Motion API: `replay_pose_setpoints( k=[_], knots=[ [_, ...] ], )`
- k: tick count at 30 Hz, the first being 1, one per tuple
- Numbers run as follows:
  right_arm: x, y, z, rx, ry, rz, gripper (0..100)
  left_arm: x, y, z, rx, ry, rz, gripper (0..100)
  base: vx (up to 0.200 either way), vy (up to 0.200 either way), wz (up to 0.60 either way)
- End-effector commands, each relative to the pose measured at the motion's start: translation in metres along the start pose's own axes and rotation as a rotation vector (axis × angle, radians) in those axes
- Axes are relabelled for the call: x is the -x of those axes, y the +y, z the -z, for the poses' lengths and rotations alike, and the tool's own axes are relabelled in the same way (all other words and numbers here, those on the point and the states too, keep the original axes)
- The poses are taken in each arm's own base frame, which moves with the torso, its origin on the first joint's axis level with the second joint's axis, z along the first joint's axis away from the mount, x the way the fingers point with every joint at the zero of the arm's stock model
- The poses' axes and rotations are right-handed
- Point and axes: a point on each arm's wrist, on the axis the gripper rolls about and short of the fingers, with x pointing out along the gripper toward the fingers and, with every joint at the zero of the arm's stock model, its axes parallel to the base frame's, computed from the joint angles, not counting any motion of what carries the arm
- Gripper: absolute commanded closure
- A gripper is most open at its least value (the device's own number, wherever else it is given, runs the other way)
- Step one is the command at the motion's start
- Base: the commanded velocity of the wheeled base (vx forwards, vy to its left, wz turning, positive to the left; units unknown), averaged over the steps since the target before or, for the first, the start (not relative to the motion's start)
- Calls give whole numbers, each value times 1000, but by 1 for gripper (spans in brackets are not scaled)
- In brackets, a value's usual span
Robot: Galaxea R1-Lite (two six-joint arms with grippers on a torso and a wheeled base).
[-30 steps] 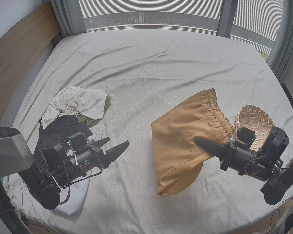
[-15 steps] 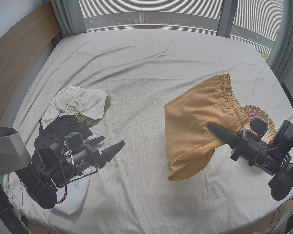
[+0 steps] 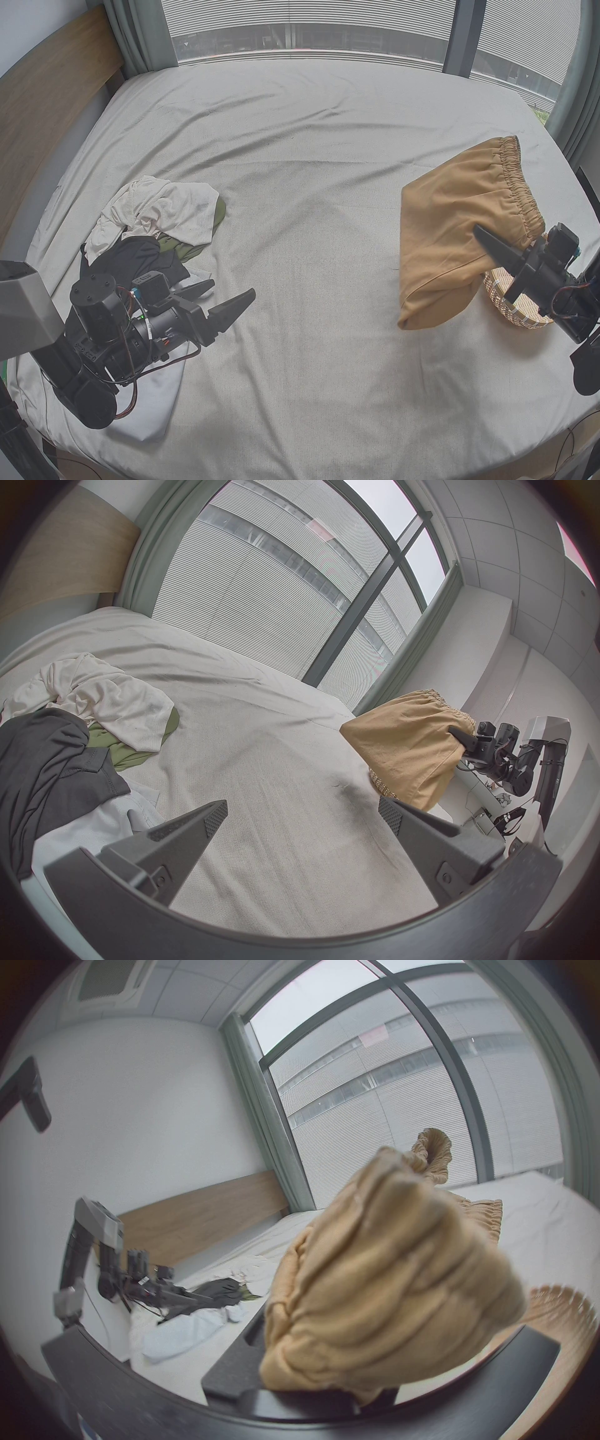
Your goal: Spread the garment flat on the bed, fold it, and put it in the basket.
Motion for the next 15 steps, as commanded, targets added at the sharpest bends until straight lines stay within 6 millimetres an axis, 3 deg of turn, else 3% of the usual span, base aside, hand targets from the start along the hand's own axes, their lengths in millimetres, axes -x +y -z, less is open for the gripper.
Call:
replay_pose_setpoints(
  k=[1,10,15],
  knots=[
    [7,-14,-1,56,2,64,100,0,0,0,3,2,-1,0,0,0,0],
    [16,-37,-4,93,3,167,100,1,0,2,5,10,3,0,0,0,0],
    [25,-59,-12,132,-5,263,100,0,-1,3,6,13,6,0,0,0,0]
  ],
)
